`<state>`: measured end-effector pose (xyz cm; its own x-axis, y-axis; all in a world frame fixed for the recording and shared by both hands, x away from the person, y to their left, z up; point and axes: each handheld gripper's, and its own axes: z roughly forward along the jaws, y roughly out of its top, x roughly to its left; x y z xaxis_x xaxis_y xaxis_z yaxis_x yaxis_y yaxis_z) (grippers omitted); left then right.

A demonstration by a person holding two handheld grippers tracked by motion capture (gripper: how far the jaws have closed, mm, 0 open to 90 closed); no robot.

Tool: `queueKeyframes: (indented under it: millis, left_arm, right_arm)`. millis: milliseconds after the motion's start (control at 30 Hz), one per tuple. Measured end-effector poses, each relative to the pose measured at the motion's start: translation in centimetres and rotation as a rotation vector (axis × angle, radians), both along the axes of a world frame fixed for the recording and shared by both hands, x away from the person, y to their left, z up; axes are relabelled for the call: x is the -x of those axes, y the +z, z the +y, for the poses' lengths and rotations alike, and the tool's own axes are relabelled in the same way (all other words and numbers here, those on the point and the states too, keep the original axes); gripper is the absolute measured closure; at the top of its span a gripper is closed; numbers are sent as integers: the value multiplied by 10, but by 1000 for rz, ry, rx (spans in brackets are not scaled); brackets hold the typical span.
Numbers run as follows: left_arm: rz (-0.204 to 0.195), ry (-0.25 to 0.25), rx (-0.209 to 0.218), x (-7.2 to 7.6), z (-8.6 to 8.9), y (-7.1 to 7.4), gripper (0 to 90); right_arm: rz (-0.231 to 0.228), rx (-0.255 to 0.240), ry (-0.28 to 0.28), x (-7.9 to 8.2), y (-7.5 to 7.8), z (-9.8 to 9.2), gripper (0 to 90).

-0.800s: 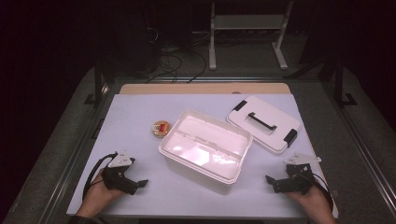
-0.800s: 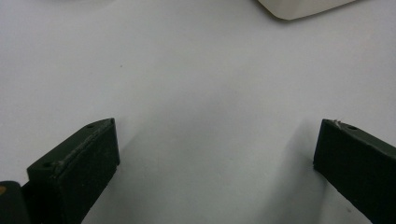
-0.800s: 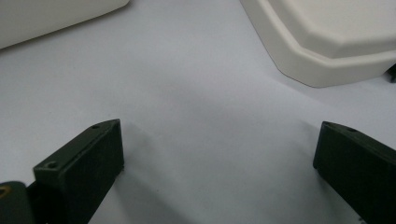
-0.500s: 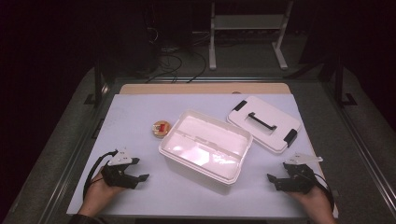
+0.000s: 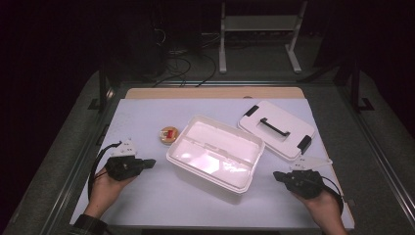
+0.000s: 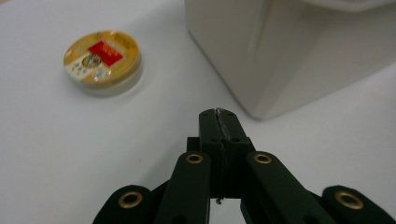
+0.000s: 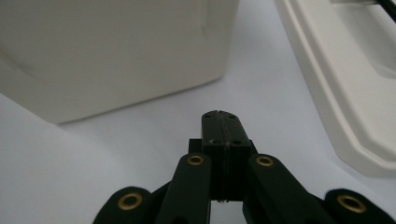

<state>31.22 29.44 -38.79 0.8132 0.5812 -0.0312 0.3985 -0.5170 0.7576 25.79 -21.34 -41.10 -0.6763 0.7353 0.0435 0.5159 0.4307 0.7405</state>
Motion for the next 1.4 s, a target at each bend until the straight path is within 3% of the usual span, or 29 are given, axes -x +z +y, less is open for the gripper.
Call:
queueKeyframes:
  millis: [200, 600, 633, 900, 1400]
  left_arm:
    - [-15, -33, -12, -11, -19, 6, 895]
    - [-46, -81, 27, -27, -40, 17, 895]
    - [-43, -88, 43, -27, -42, 18, 895]
    - [-37, -125, 23, -21, -49, 17, 896]
    - [-9, -195, 36, -2, -51, 19, 896]
  right_arm:
    - [-6, -41, 26, -5, 8, 8, 897]
    - [-48, -57, 59, -18, 21, 28, 897]
    - [-50, -55, 60, -18, 22, 29, 897]
    - [-77, -55, 58, -23, 28, 32, 896]
    - [-72, -52, 36, -32, 29, 26, 896]
